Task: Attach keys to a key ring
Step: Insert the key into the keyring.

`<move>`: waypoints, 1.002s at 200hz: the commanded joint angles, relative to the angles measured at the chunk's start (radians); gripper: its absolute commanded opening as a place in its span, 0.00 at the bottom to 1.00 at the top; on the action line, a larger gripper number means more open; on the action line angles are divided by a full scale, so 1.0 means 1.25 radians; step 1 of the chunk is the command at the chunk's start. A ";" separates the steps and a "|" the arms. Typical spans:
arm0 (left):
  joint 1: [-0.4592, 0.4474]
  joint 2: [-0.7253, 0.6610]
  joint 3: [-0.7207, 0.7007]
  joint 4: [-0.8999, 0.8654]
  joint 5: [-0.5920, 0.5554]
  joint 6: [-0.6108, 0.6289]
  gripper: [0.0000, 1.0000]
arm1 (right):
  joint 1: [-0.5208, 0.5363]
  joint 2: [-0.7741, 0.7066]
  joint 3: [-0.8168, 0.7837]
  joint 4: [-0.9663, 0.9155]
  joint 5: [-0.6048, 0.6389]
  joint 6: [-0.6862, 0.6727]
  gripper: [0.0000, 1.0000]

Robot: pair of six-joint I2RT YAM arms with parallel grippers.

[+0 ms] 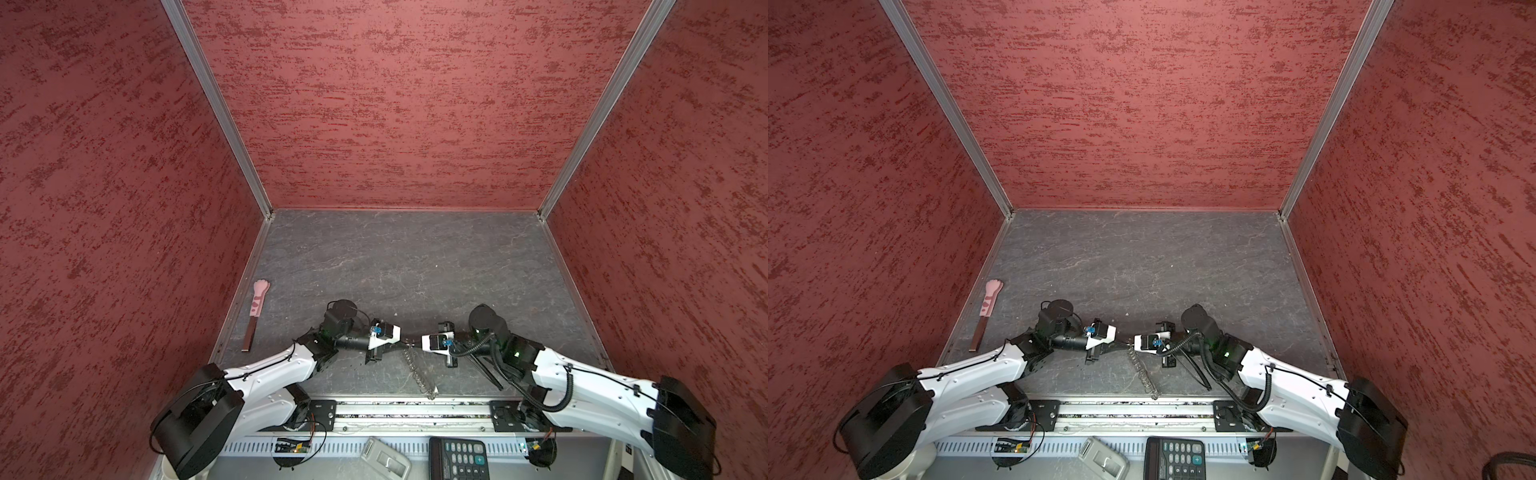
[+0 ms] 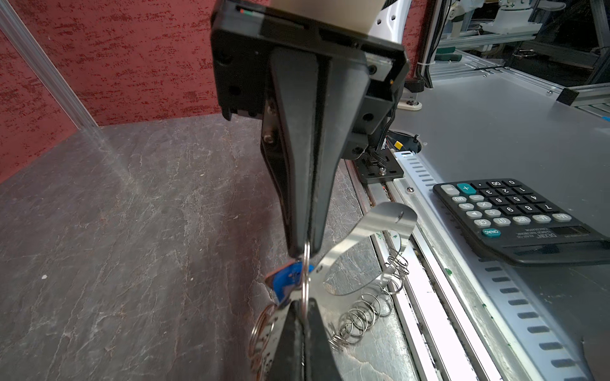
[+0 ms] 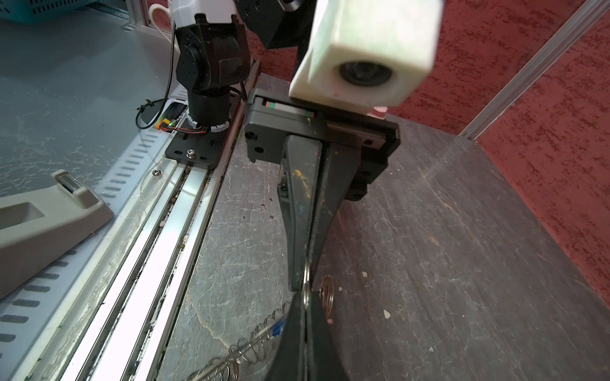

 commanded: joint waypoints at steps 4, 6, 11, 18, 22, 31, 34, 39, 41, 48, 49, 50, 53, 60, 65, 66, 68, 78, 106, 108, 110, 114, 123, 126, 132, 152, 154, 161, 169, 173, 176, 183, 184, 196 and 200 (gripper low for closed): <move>-0.006 -0.010 0.042 0.014 -0.019 0.002 0.00 | 0.022 0.010 0.032 -0.002 -0.046 -0.018 0.00; -0.006 -0.010 0.042 0.013 -0.018 0.003 0.00 | 0.021 0.010 0.032 -0.003 -0.047 -0.018 0.00; -0.006 -0.009 0.043 0.010 -0.018 0.004 0.00 | 0.021 0.012 0.033 -0.003 -0.049 -0.018 0.00; -0.007 -0.009 0.045 0.009 -0.019 0.005 0.00 | 0.021 0.013 0.035 -0.004 -0.053 -0.007 0.00; -0.008 -0.008 0.046 0.007 -0.019 0.005 0.00 | 0.021 0.014 0.035 -0.003 -0.052 0.006 0.00; -0.009 -0.008 0.049 0.002 -0.019 0.008 0.00 | 0.021 0.013 0.035 -0.004 -0.053 0.010 0.00; -0.009 -0.007 0.050 -0.002 -0.021 0.011 0.00 | 0.021 0.013 0.036 -0.005 -0.054 0.013 0.00; -0.011 -0.007 0.054 -0.009 -0.025 0.014 0.00 | 0.021 0.012 0.037 -0.005 -0.054 0.017 0.00; -0.012 -0.006 0.055 -0.013 -0.026 0.016 0.00 | 0.021 0.011 0.037 -0.005 -0.054 0.018 0.00; -0.014 -0.004 0.061 -0.024 -0.030 0.021 0.00 | 0.021 0.008 0.037 -0.003 -0.054 0.023 0.00; -0.014 -0.003 0.061 -0.026 -0.031 0.022 0.00 | 0.021 0.007 0.037 -0.002 -0.054 0.023 0.00; -0.014 -0.003 0.062 -0.026 -0.031 0.022 0.00 | 0.021 0.007 0.037 -0.002 -0.054 0.024 0.00; -0.015 -0.002 0.063 -0.030 -0.033 0.023 0.00 | 0.021 0.005 0.037 0.000 -0.055 0.027 0.00; -0.016 0.002 0.067 -0.037 -0.036 0.029 0.00 | 0.021 0.002 0.038 0.001 -0.056 0.033 0.00; -0.017 0.005 0.071 -0.042 -0.037 0.033 0.00 | 0.021 0.000 0.040 -0.001 -0.057 0.038 0.00; -0.017 0.006 0.072 -0.044 -0.038 0.033 0.00 | 0.021 0.000 0.040 -0.001 -0.057 0.038 0.00; -0.017 0.007 0.074 -0.047 -0.040 0.035 0.00 | 0.021 -0.001 0.042 -0.002 -0.057 0.039 0.00; -0.018 0.012 0.083 -0.063 -0.046 0.041 0.00 | 0.021 0.000 0.047 -0.011 -0.059 0.044 0.00; -0.019 0.021 0.109 -0.112 -0.057 0.066 0.00 | 0.021 -0.004 0.051 -0.028 -0.054 0.048 0.00; -0.019 0.021 0.112 -0.116 -0.057 0.069 0.00 | 0.021 -0.005 0.051 -0.029 -0.053 0.048 0.00; -0.019 0.022 0.114 -0.120 -0.057 0.070 0.00 | 0.021 -0.005 0.050 -0.028 -0.052 0.047 0.00; -0.018 0.024 0.118 -0.125 -0.060 0.073 0.00 | 0.021 -0.007 0.048 -0.028 -0.050 0.047 0.00; -0.019 0.027 0.126 -0.139 -0.061 0.077 0.00 | 0.021 -0.012 0.048 -0.029 -0.045 0.043 0.00; -0.017 0.027 0.128 -0.142 -0.062 0.079 0.00 | 0.021 -0.014 0.048 -0.029 -0.043 0.043 0.00; -0.017 0.029 0.131 -0.148 -0.061 0.083 0.00 | 0.021 -0.018 0.047 -0.029 -0.040 0.040 0.00; -0.014 0.035 0.148 -0.171 -0.059 0.085 0.00 | 0.022 -0.029 0.048 -0.029 -0.035 0.029 0.00; -0.012 0.036 0.150 -0.173 -0.059 0.085 0.00 | 0.021 -0.029 0.048 -0.029 -0.035 0.027 0.00; -0.012 0.038 0.154 -0.180 -0.058 0.087 0.00 | 0.021 -0.029 0.050 -0.029 -0.034 0.020 0.00; -0.011 0.040 0.161 -0.186 -0.057 0.086 0.00 | 0.021 -0.028 0.052 -0.031 -0.033 0.012 0.00; -0.011 0.041 0.164 -0.187 -0.057 0.086 0.00 | 0.021 -0.028 0.053 -0.030 -0.032 0.008 0.00; -0.009 0.042 0.166 -0.191 -0.055 0.086 0.00 | 0.021 -0.028 0.054 -0.030 -0.031 0.006 0.00; -0.010 0.043 0.172 -0.197 -0.053 0.085 0.00 | 0.021 -0.028 0.053 -0.028 -0.030 0.000 0.00; -0.010 0.044 0.173 -0.197 -0.053 0.084 0.00 | 0.021 -0.028 0.053 -0.028 -0.029 0.000 0.00; -0.007 0.046 0.177 -0.202 -0.049 0.078 0.00 | 0.021 -0.028 0.052 -0.025 -0.020 -0.007 0.00; -0.007 0.047 0.178 -0.202 -0.048 0.076 0.00 | 0.021 -0.028 0.051 -0.025 -0.018 -0.007 0.00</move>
